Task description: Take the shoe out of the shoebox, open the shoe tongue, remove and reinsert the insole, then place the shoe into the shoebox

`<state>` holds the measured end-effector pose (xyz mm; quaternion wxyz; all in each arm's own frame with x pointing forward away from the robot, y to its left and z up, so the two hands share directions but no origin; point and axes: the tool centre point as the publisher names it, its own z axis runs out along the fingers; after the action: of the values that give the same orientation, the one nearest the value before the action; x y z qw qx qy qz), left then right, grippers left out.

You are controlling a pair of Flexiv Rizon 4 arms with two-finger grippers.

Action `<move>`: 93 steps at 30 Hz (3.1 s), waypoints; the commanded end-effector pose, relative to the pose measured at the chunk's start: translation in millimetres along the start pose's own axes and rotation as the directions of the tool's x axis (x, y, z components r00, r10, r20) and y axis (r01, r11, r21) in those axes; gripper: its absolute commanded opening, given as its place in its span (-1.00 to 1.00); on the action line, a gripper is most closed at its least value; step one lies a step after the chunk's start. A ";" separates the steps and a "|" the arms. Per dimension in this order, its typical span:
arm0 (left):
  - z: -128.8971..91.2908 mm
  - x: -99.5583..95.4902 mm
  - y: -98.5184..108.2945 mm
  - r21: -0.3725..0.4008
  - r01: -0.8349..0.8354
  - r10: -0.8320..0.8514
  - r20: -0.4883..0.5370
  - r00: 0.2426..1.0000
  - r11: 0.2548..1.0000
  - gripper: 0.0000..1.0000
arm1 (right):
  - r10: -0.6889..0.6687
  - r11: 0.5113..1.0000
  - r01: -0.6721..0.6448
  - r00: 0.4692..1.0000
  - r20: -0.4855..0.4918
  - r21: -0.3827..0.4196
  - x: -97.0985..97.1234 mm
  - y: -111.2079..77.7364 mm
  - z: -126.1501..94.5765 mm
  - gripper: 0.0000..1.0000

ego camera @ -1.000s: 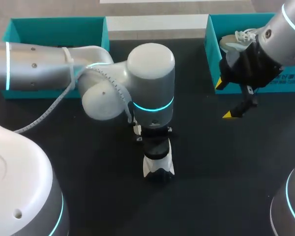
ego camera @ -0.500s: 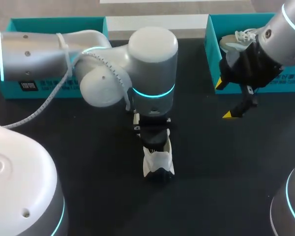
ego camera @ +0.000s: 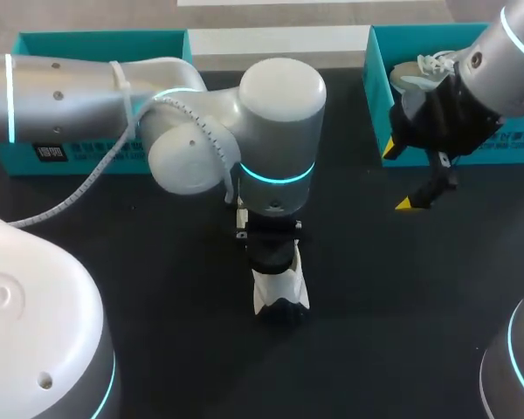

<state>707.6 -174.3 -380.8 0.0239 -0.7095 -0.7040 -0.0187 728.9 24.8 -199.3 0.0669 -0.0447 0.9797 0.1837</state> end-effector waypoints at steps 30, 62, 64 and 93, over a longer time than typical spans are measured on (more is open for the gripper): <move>-11.5 -13.5 12.0 -0.067 0.098 -0.093 0.068 0.993 0.993 -1.00 | 0.000 1.000 0.000 1.000 0.000 0.002 -0.4 0.4 1.7 1.00; -36.9 -1.3 41.1 -0.218 0.154 -0.142 0.072 0.987 0.964 1.00 | 0.000 1.000 0.000 1.000 0.000 0.002 -0.4 0.4 1.7 1.00; -35.5 -0.5 41.2 -0.214 0.156 -0.141 0.085 0.986 0.964 1.00 | 0.000 1.000 0.000 1.000 0.000 0.002 -0.4 0.4 1.7 1.00; -69.9 13.5 75.6 -0.187 0.071 -0.064 0.046 0.997 0.980 1.00 | 0.000 1.000 0.000 1.000 0.000 0.002 -0.4 0.4 1.7 1.00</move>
<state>779.8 -171.0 -319.2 -0.0597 -0.6834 -0.7236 -0.0754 728.8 24.8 -199.3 0.0669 -0.0447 0.9797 0.1837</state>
